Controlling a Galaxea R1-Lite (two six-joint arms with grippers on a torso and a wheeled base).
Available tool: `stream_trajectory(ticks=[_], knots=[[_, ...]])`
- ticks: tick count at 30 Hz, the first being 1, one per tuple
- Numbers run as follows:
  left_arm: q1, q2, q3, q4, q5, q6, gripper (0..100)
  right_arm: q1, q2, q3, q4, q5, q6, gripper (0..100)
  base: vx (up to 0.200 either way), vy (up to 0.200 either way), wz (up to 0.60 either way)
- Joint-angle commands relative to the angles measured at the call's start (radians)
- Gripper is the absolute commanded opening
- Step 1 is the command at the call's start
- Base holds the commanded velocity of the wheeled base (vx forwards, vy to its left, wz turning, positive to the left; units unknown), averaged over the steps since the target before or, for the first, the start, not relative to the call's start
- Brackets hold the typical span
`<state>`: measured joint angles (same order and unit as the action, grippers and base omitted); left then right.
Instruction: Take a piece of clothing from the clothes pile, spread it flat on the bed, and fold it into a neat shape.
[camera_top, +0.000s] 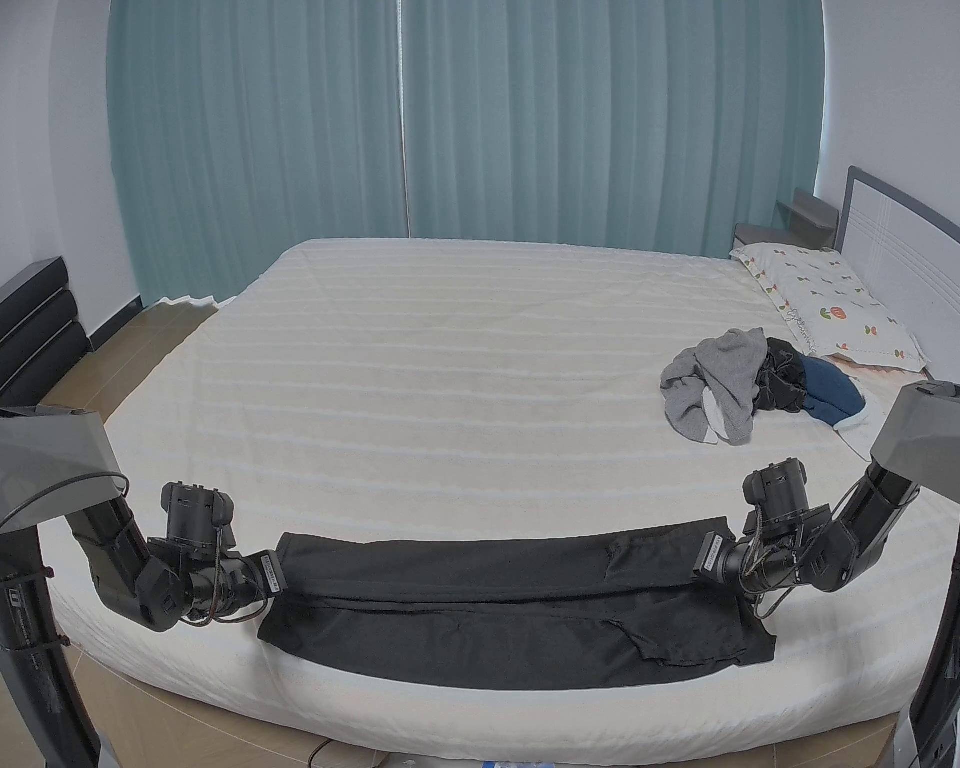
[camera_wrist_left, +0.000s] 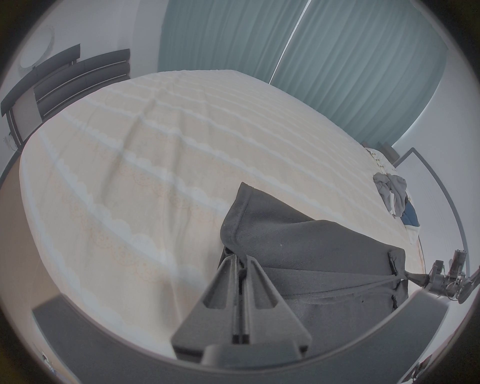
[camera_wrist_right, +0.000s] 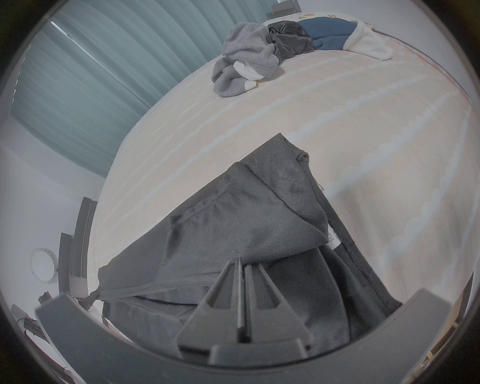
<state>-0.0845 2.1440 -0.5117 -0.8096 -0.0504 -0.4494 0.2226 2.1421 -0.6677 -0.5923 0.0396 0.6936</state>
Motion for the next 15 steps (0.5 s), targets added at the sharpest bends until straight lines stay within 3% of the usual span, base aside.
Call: stream_trajectory(ticks=[1,11,12,15], knots=[[0.000,0.005,0.007,0.000,0.000,0.000,0,0.001,0.005,0.010,0.000,0.000,0.000,0,0.000,0.000,0.00],[-0.015,-0.001,0.027,0.001,-0.006,-0.002,0,0.003,0.016,0.014,0.000,0.000,-0.002,0,0.000,0.000,0.00],[-0.015,-0.003,0.027,0.001,-0.006,-0.002,100,0.003,0.015,0.014,0.000,0.000,-0.002,100,0.000,0.000,0.00],[-0.015,-0.003,0.027,0.001,-0.006,-0.003,100,0.001,0.002,0.014,-0.001,0.002,0.000,100,0.000,0.000,0.00]])
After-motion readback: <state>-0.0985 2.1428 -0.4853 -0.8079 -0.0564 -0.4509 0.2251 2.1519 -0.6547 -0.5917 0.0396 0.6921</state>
